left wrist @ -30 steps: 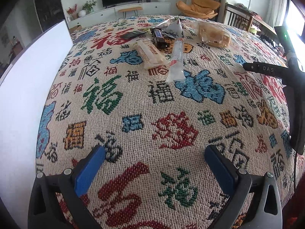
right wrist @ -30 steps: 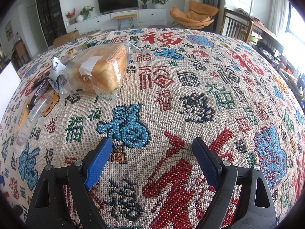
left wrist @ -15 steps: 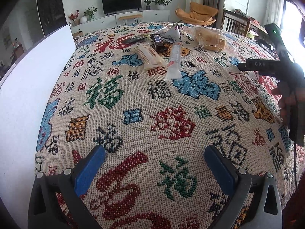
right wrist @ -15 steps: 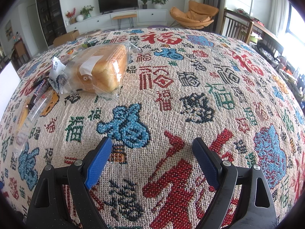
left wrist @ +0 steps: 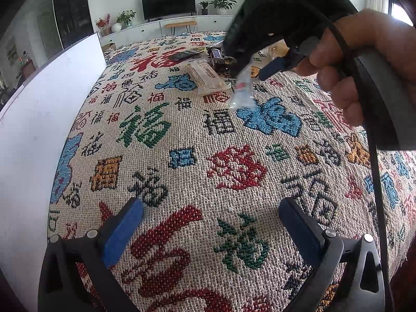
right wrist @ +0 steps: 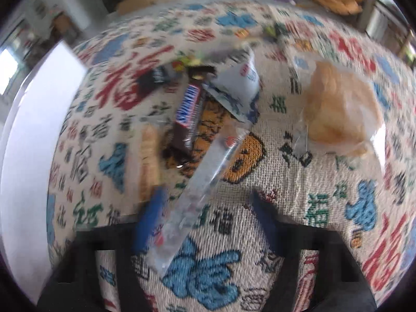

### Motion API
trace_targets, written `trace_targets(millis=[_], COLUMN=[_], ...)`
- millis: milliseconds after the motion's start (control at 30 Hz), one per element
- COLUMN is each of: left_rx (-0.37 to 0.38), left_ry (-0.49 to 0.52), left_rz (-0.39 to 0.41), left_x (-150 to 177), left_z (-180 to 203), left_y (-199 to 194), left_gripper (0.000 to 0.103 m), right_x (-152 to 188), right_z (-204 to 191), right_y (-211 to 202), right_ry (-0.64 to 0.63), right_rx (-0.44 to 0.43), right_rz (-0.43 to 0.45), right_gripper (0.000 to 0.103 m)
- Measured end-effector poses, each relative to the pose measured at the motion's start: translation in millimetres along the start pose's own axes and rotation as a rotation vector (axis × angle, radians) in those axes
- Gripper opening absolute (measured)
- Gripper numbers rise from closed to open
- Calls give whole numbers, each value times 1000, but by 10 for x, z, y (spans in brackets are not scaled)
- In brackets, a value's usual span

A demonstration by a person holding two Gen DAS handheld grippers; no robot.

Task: Organize snacks
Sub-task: 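Lower the right tool onto the clear red-labelled jelly stick and close on it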

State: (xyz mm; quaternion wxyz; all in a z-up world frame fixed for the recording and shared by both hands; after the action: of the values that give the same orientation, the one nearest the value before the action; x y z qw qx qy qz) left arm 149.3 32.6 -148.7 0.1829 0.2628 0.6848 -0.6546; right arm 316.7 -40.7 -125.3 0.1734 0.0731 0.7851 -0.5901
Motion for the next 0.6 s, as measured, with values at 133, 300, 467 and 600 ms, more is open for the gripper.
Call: trace_targets(millis=[133, 300, 467, 600], left_rx=[0, 9, 95, 82], left_ry=[0, 10, -41, -101], left_rz=[0, -15, -44, -7], left_x=[7, 0, -468, -1198], left_z=[8, 11, 13, -75], left_y=[-14, -8, 33, 264], left_gripper=[103, 103, 103, 102], right_x=[113, 557, 995, 1149], right_z=[-38, 266, 744, 868], right_y=[-56, -319, -640, -731], right_ry=[-35, -149, -199, -159], right_rx=[-66, -31, 13, -38], right_rz=[-38, -88, -58, -22], right_gripper=[23, 19, 20, 25])
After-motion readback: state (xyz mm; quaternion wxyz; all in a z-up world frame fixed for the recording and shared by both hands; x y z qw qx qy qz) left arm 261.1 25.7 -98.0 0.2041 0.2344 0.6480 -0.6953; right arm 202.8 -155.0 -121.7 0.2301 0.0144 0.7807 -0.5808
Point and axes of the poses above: each gripper's, at about its wrist camera, not at the fingertips, and y roughly the way its jaws point, z to its right, x to its underside, the point moved 9 cm from there along y, roughly the way its jaws point, and after that the axes turned 5 degrees about -x, right-handed, at the moved point
